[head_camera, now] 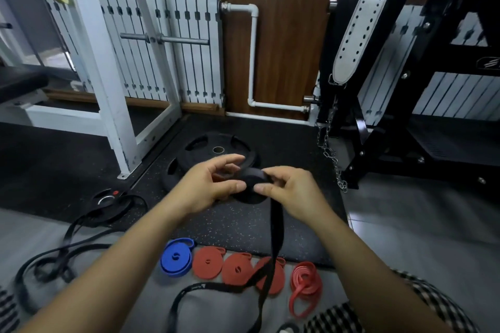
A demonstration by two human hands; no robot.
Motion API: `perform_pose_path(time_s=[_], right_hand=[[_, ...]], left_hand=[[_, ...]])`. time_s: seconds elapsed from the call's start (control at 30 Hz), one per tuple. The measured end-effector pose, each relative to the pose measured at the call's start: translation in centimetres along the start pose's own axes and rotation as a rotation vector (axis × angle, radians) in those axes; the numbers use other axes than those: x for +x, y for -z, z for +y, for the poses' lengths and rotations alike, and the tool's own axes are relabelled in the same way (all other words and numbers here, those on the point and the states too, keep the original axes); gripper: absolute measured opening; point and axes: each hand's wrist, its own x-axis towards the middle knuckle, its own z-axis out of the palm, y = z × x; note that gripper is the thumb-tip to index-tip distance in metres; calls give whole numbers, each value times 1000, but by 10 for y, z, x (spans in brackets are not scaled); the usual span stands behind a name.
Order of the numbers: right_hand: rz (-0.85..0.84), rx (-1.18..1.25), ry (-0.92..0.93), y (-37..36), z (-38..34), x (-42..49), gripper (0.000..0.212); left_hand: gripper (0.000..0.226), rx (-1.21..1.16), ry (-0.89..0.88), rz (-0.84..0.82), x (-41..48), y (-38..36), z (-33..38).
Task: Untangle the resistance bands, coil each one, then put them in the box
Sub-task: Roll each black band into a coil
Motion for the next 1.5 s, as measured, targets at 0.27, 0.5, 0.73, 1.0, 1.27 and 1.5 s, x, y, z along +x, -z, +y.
perform_pose_path(time_s=[0.27,0.5,0.73,1.0,1.27,1.5], right_hand=[[-71,-41,-20,-4,-6,6,23],[-179,434,-35,-34,-20,10,24],[0,556,-16,-34,-19,18,22],[-33,94,-16,-1,-27,30,21],[-10,442,-148,-22,-15,32,21],[33,635,-238,-20,-5,40,20]], left_hand=[[36,235,0,-121,9,18,8],[22,-437,70,228,-15,28,-20],[16,-893,85,327,-7,-5,-21],[35,-135,-79,-11,21,32,-12],[24,-662,112,90,29,19,-37],[34,-796,170,59,37,18,-37]])
